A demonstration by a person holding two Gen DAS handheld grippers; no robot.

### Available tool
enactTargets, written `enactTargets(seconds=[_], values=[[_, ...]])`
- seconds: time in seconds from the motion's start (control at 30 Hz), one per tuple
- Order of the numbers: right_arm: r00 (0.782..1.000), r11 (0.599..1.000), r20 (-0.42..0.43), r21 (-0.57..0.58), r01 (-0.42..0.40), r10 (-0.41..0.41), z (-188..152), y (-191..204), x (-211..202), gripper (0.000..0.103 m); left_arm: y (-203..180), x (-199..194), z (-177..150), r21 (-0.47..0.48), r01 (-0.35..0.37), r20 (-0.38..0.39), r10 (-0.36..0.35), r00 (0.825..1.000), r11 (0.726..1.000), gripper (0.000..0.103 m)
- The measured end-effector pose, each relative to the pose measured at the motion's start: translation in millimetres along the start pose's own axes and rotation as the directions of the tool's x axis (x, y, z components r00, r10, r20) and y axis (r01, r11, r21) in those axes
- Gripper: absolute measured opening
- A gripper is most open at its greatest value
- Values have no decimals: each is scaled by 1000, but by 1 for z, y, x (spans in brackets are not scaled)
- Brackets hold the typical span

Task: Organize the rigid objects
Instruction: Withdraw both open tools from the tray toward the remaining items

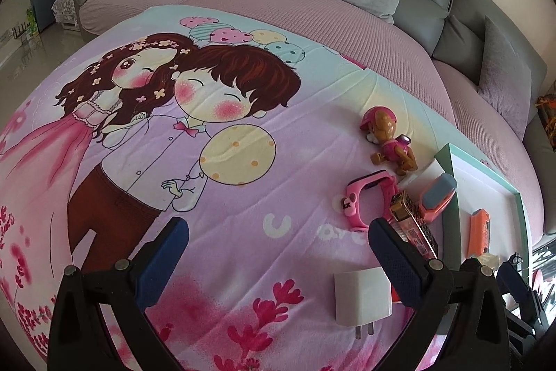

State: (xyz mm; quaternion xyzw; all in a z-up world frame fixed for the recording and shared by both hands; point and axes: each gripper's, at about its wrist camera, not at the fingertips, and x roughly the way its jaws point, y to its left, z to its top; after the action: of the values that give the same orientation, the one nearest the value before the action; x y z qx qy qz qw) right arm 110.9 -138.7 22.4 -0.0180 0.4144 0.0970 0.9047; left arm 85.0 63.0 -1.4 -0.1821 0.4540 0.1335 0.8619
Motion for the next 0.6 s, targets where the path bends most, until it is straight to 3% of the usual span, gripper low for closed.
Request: enactTargets(seconds=[0.2,0.6], values=[[1000,1000,10,5,15,-15,-2,-5,-9,103,-8,7,-12,70,-26,-54,30,998,997,103],[999,997,13,65,36,-37,-2,-25,-14,103,-28,15,-28,132,43,-121,-27,992,990,103]])
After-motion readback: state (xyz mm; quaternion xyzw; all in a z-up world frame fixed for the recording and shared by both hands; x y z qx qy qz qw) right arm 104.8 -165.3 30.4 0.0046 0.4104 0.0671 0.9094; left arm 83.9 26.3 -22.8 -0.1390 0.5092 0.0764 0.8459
